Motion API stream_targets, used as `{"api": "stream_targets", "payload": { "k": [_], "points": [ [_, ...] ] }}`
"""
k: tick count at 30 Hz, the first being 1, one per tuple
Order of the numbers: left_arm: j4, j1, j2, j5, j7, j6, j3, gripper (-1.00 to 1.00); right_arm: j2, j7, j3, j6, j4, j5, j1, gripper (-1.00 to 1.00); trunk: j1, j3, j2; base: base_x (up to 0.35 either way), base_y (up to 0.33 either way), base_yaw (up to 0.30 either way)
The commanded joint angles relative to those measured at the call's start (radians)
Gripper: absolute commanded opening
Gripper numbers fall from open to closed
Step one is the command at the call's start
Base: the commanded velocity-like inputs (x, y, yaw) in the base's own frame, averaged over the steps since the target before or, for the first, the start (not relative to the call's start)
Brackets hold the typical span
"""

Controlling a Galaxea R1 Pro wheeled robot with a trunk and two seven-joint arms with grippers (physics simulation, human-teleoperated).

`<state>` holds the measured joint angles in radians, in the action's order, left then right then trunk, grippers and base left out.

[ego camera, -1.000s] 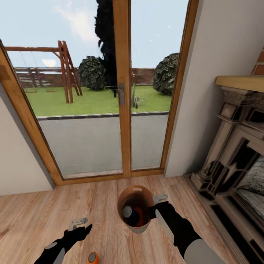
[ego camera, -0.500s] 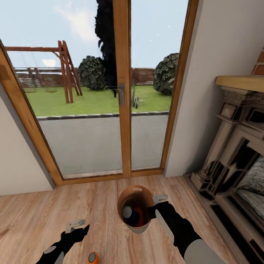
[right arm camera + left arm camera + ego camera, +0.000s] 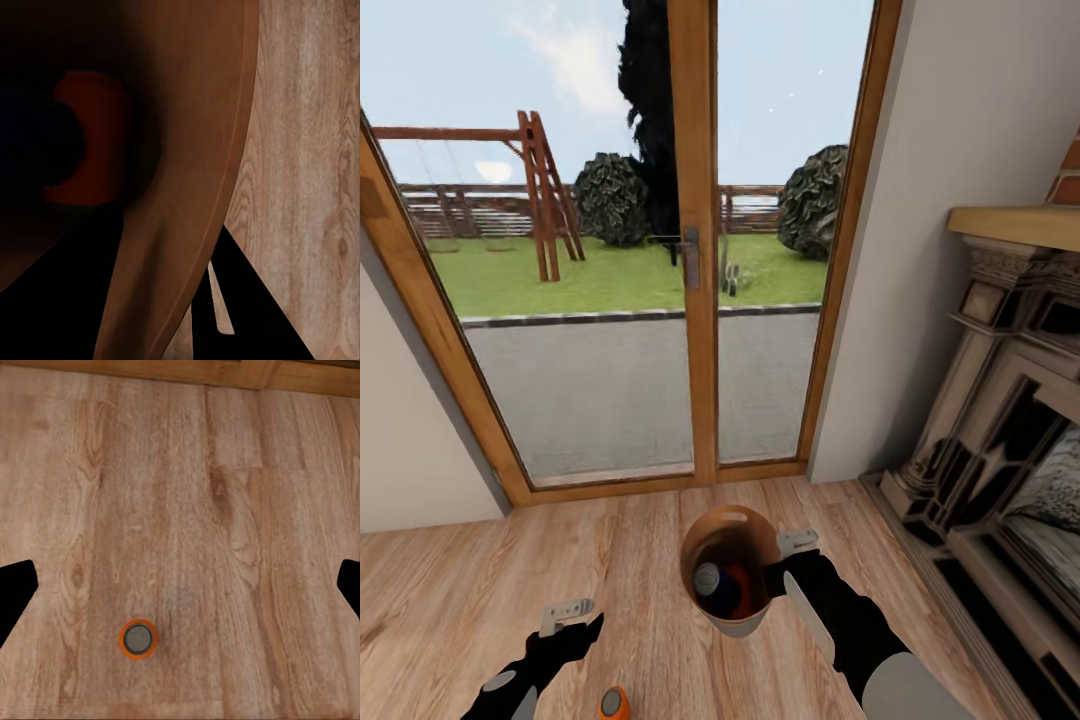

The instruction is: Put the three can of soda from the living room inside the tash can in the kitchen.

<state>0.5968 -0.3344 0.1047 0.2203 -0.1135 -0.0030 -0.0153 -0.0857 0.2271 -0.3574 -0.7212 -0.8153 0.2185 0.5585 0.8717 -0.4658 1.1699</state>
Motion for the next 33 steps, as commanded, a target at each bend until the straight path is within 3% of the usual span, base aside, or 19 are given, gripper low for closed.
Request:
{"api": "stream_targets", "payload": {
  "k": [1, 6, 8, 33],
  "points": [
    [0.001, 0.0, 0.0, 0.001, 0.037, -0.001, 0.0, 1.0, 0.0, 0.0, 0.0, 0.001, -0.001, 0.002, 0.001, -1.0, 0.0, 0.0, 0.0, 0.0, 0.0, 0.0],
    [0.002, 0.0, 0.0, 0.007, 0.187, -0.009, 0.0, 1.0, 0.0, 0.0, 0.0, 0.002, -0.001, 0.002, 0.001, -1.0, 0.0, 0.0, 0.0, 0.0, 0.0, 0.0],
    [0.002, 0.0, 0.0, 0.007, 0.206, -0.009, 0.001, 1.0, 0.0, 0.0, 0.0, 0.002, 0.0, 0.002, 0.001, -1.0, 0.0, 0.0, 0.0, 0.0, 0.0, 0.0],
    [0.002, 0.0, -0.002, 0.002, 0.216, -0.013, 0.008, 1.0, 0.0, 0.0, 0.0, 0.002, 0.001, 0.002, 0.001, -1.0, 0.0, 0.0, 0.0, 0.02, 0.0, 0.0]
  ]
}}
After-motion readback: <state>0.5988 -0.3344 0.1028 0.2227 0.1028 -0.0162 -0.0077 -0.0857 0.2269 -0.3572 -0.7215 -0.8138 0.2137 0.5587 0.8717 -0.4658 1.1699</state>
